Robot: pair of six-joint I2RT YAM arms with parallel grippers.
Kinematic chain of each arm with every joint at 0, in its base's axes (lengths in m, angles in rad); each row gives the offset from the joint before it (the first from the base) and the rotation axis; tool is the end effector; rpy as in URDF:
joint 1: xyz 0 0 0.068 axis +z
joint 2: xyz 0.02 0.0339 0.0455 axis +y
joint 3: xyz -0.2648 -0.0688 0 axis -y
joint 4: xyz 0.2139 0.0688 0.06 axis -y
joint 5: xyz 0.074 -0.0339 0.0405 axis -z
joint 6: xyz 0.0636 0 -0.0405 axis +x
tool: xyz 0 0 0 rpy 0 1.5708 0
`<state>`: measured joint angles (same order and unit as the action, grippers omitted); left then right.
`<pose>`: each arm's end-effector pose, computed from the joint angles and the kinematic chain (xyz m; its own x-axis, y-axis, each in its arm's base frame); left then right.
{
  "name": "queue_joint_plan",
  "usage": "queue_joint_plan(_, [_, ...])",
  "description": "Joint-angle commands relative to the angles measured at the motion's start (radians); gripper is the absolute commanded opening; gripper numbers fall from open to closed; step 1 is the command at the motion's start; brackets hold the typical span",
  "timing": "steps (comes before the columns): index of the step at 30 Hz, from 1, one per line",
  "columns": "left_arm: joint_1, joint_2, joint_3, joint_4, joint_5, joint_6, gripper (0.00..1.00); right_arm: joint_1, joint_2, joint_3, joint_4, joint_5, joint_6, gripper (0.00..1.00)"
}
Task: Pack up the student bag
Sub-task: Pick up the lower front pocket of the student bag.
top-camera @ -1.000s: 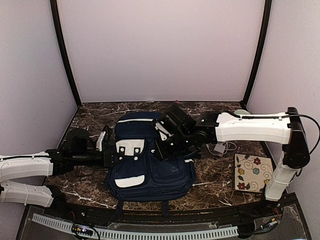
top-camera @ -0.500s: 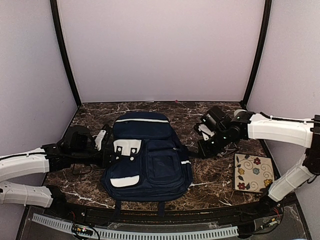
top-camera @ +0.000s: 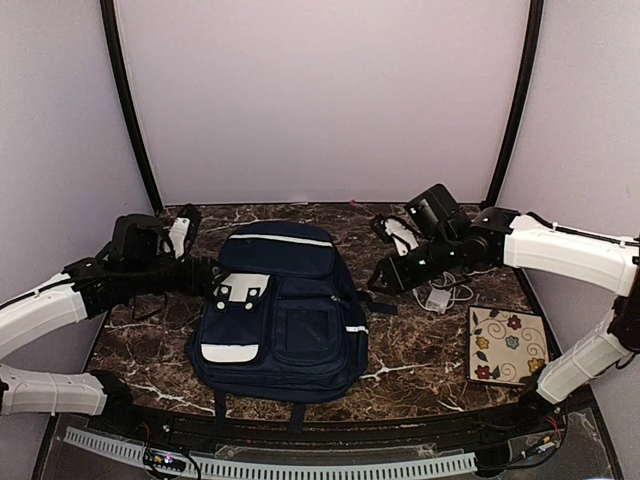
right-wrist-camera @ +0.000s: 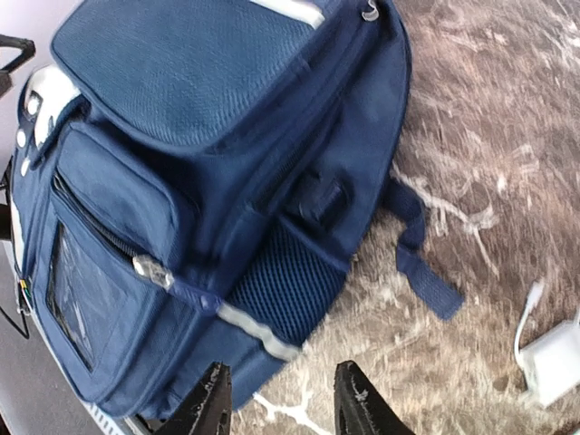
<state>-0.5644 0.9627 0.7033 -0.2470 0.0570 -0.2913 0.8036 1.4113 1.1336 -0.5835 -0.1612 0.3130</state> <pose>0.1764 -0.1160 0.2673 -0.5580 0.0139 -0.8297 0.4342 0.8570 -0.2776 0.1934 0.2153 0.2702 -0.7421 -0.3318 -0.5824 -0.5829 0.7484 0.3165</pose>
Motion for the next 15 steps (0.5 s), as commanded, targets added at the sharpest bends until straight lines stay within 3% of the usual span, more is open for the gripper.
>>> queue_joint_plan(1, [-0.002, -0.082, 0.011, 0.15, 0.096, 0.111, 0.72, -0.004, 0.024, 0.053, 0.082, -0.018, -0.023, 0.4])
queue_joint_plan(4, [-0.03, -0.093, 0.005, 0.235, 0.282, 0.189, 0.61, 0.001, 0.065, 0.094, 0.157, -0.138, -0.042, 0.44])
queue_joint_plan(7, [-0.194, -0.027, 0.039, 0.228, 0.283, 0.369, 0.53, 0.029, 0.187, 0.211, 0.131, -0.164, -0.141, 0.47])
queue_joint_plan(10, [-0.292, 0.056, 0.071, 0.213, 0.294, 0.499, 0.58, 0.035, 0.281, 0.279, 0.123, -0.109, -0.221, 0.57])
queue_joint_plan(15, [-0.3, 0.175, 0.111, 0.181, 0.345, 0.6, 0.65, 0.047, 0.425, 0.371, 0.083, -0.177, -0.297, 0.61])
